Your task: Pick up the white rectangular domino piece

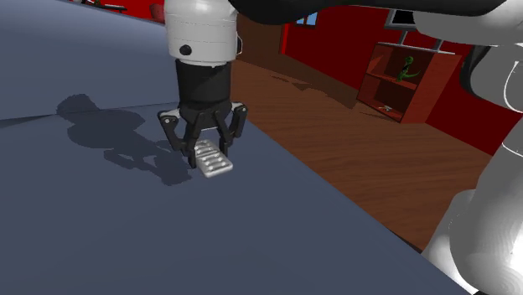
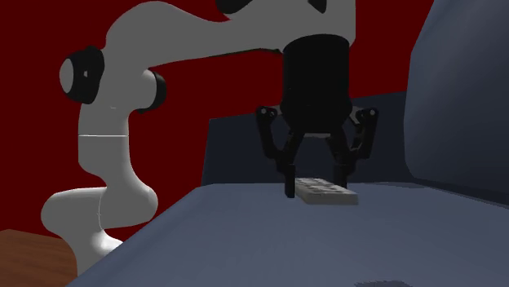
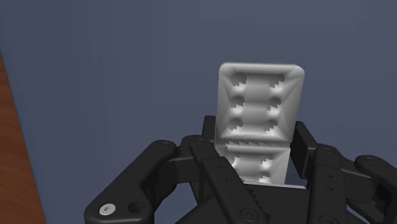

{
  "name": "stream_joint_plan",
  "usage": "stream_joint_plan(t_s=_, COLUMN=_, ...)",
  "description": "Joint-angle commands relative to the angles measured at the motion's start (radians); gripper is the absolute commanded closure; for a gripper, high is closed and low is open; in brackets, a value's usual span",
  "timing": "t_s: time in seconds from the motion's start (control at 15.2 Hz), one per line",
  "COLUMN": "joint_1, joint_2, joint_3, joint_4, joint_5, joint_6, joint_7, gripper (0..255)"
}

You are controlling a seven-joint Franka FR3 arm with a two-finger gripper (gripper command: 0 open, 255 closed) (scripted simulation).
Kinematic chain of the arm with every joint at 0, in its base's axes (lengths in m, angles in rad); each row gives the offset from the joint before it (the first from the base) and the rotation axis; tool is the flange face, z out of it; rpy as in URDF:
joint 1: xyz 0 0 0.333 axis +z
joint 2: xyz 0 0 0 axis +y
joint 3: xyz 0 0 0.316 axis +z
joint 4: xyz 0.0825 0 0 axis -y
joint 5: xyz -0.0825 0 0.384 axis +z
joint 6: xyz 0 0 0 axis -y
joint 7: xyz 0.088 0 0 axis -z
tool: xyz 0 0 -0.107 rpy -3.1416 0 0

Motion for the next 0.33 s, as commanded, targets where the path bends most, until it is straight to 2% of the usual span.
stream_joint_plan(t_s=0.0, joint_1=0.003, joint_2=0.007, joint_3=0.002, joint_4=0.036, joint_5=-0.004, joint_6=-0.031, joint_7=0.003, gripper=255)
stream_joint_plan(t_s=0.26, joint_1=0.007, joint_2=0.018, joint_3=0.004, joint_4=0.077, joint_5=-0.011, joint_6=-0.063, joint_7=0.007, gripper=255)
